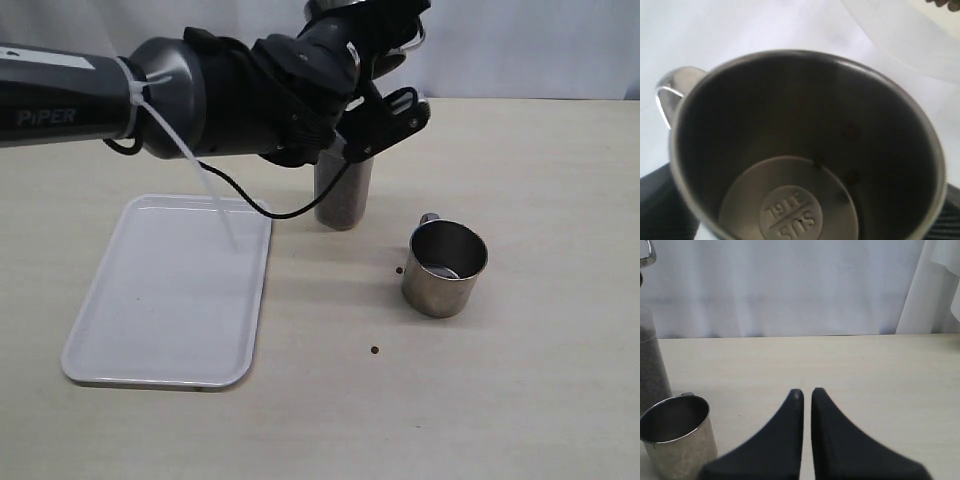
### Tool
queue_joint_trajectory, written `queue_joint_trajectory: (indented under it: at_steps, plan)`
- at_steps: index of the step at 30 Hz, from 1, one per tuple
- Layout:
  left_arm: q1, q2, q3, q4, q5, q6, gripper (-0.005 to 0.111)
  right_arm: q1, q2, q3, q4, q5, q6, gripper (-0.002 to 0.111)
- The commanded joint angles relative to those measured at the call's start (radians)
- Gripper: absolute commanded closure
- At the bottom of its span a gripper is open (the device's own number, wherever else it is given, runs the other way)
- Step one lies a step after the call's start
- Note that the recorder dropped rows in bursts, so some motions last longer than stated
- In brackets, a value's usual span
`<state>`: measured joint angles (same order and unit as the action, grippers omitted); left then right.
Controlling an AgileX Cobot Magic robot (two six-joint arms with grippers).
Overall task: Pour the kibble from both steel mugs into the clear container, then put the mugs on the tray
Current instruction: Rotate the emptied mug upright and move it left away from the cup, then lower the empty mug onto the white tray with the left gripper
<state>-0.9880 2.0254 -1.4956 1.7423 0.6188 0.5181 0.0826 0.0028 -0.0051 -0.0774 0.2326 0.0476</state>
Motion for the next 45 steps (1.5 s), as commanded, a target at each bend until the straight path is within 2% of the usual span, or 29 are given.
queue_joint_trajectory:
  at_steps: [1,6,9,10,12,15,19,23,25,28,31,34,36,37,38,39,41,43,45]
  plan:
    - [-0.001,0.021,-0.008,0.002,0.012,0.011,0.107,0.002,-0.003,0.005,-0.013,0.004,-0.002,0.104]
    - [-0.001,0.021,-0.008,0.002,0.059,-0.038,0.107,0.002,-0.003,0.005,-0.013,0.004,-0.002,0.104]
    - [0.001,-0.023,-0.008,0.002,0.055,-0.299,0.107,0.002,-0.003,0.005,-0.013,0.004,-0.002,0.104]
    - [0.004,-0.038,-0.008,0.002,0.039,-0.336,0.107,0.002,-0.003,0.005,-0.013,0.004,-0.002,0.104]
    - [0.018,-0.096,-0.008,-0.17,-0.062,-0.356,0.107,0.002,-0.003,0.005,-0.013,0.004,-0.002,0.104]
    - [0.08,-0.198,0.031,-0.502,-0.264,-0.312,0.107,0.002,-0.003,0.005,-0.013,0.004,-0.002,0.104]
    - [0.154,-0.298,0.153,-0.758,-0.419,-0.215,0.107,0.002,-0.003,0.005,-0.013,0.004,-0.002,0.104]
    - [0.223,-0.347,0.269,-0.905,-0.516,-0.208,0.107,0.002,-0.003,0.005,-0.013,0.004,-0.002,0.104]
    - [0.275,-0.362,0.336,-1.071,-0.592,-0.236,0.107,0.002,-0.003,0.005,-0.013,0.004,-0.002,0.104]
    - [0.36,-0.368,0.376,-1.35,-0.599,-0.327,0.107,0.002,-0.003,0.005,-0.013,0.004,-0.002,0.104]
    - [0.437,-0.368,0.437,-1.495,-0.619,-0.333,0.107,0.002,-0.003,0.005,-0.013,0.004,-0.002,0.104]
    - [0.479,-0.366,0.539,-1.494,-0.735,-0.356,0.107,0.002,-0.003,0.005,-0.013,0.004,-0.002,0.104]
    - [0.512,-0.361,0.613,-1.464,-0.842,-0.442,0.107,0.002,-0.003,0.005,-0.013,0.004,-0.002,0.104]
    - [0.564,-0.351,0.673,-1.273,-0.984,-0.688,0.107,0.002,-0.003,0.005,-0.013,0.004,-0.002,0.104]
    - [0.656,-0.332,0.707,-0.979,-1.213,-1.011,0.107,0.002,-0.003,0.005,-0.013,0.004,-0.002,0.104]
    - [0.715,-0.318,0.71,-0.807,-1.344,-1.14,0.107,0.002,-0.003,0.005,-0.013,0.004,-0.002,0.104]
    - [0.807,-0.299,0.699,-0.603,-1.459,-1.254,0.107,0.002,-0.003,0.005,-0.013,0.004,-0.002,0.104]
    - [0.889,-0.279,0.701,-0.387,-1.466,-1.319,0.107,0.002,-0.003,0.005,-0.013,0.004,-0.002,0.104]
    - [0.917,-0.235,0.708,-0.279,-1.52,-1.298,0.107,0.002,-0.003,0.005,-0.013,0.004,-0.002,0.104]
